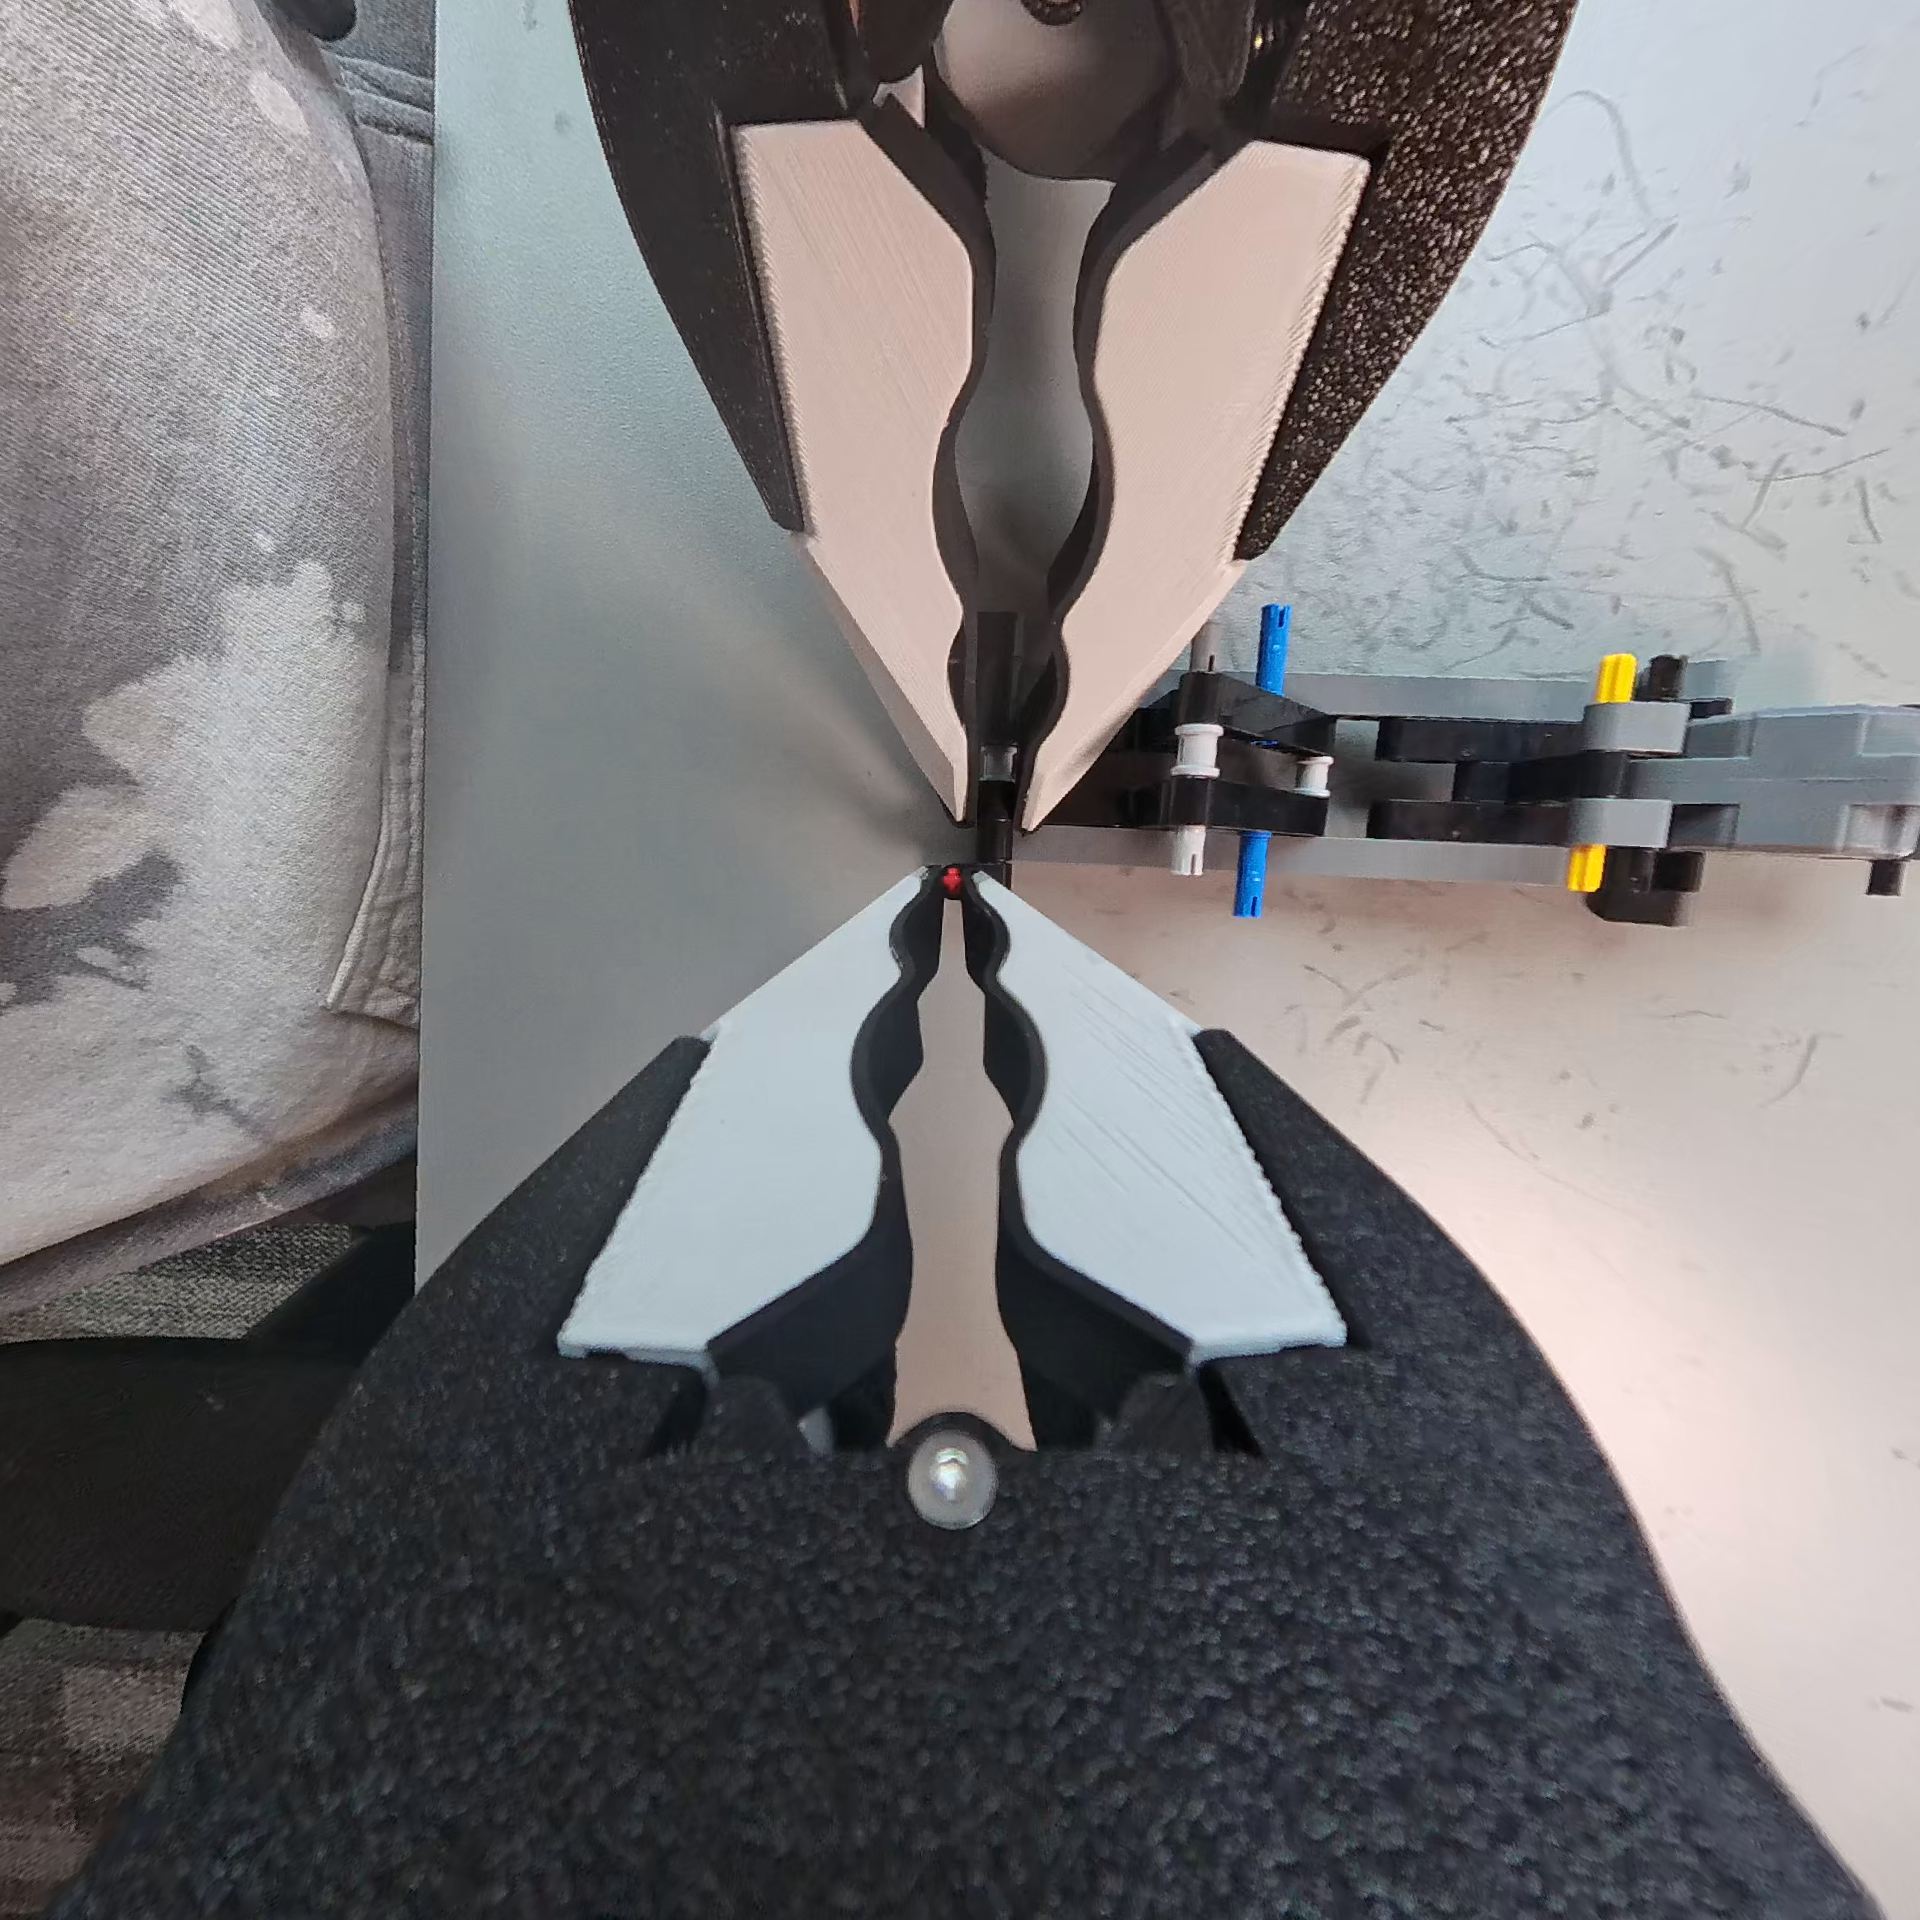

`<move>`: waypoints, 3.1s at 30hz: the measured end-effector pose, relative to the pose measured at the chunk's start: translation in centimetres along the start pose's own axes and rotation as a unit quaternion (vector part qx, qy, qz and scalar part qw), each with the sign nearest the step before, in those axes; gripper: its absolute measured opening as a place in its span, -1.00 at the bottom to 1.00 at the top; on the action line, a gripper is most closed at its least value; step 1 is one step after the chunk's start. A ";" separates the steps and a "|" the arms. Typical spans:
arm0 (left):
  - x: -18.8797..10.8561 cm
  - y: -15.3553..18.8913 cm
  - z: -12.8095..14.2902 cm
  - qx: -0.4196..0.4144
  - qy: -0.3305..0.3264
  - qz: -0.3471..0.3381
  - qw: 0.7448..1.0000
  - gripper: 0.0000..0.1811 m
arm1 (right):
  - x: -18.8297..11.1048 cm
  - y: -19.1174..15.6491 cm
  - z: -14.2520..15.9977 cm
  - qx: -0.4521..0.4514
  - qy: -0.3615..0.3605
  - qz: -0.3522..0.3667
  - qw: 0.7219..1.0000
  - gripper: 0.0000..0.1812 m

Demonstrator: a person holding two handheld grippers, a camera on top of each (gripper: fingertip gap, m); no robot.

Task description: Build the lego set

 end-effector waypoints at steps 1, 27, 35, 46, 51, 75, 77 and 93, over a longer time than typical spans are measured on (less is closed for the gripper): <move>0.0 0.0 0.0 0.000 0.000 0.000 1.000 -0.88 | 0.0 0.0 0.0 0.001 0.000 0.001 1.000 -0.96; 0.0 -1.0 -0.1 0.034 0.009 -0.004 0.999 -0.82 | -3.7 12.6 3.4 0.145 0.183 0.211 0.949 -0.84; -3.8 -1.5 -1.0 0.004 0.118 0.011 0.993 -0.75 | 1.3 21.5 3.3 0.183 0.158 0.119 0.963 -0.86; -5.6 -4.9 0.5 -0.091 0.166 0.000 0.982 -0.76 | 3.4 22.9 2.2 0.170 0.093 0.082 0.978 -0.76; -5.6 -4.9 0.5 -0.092 0.165 -0.003 0.982 -0.76 | 3.5 22.5 2.2 0.172 0.094 0.085 0.977 -0.84; -9.0 -6.9 -3.5 -0.350 0.462 0.185 0.794 -0.84 | -6.9 4.2 -3.8 -0.093 0.440 0.378 0.809 -0.85; -9.0 -6.7 -3.6 -0.347 0.462 0.193 0.793 -0.88 | -6.8 4.0 -3.9 -0.105 0.436 0.387 0.806 -0.85; -8.4 -9.1 -0.6 -0.226 0.257 -0.025 0.939 -0.94 | -3.2 10.0 0.8 -0.166 0.120 0.130 0.970 -0.45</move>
Point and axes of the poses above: each gripper's, where its closed fingertips meet, x out along the fingers, z out of its underside, y = z × x across the jaws, the point moved 7 cm from there along -x, back along the fingers
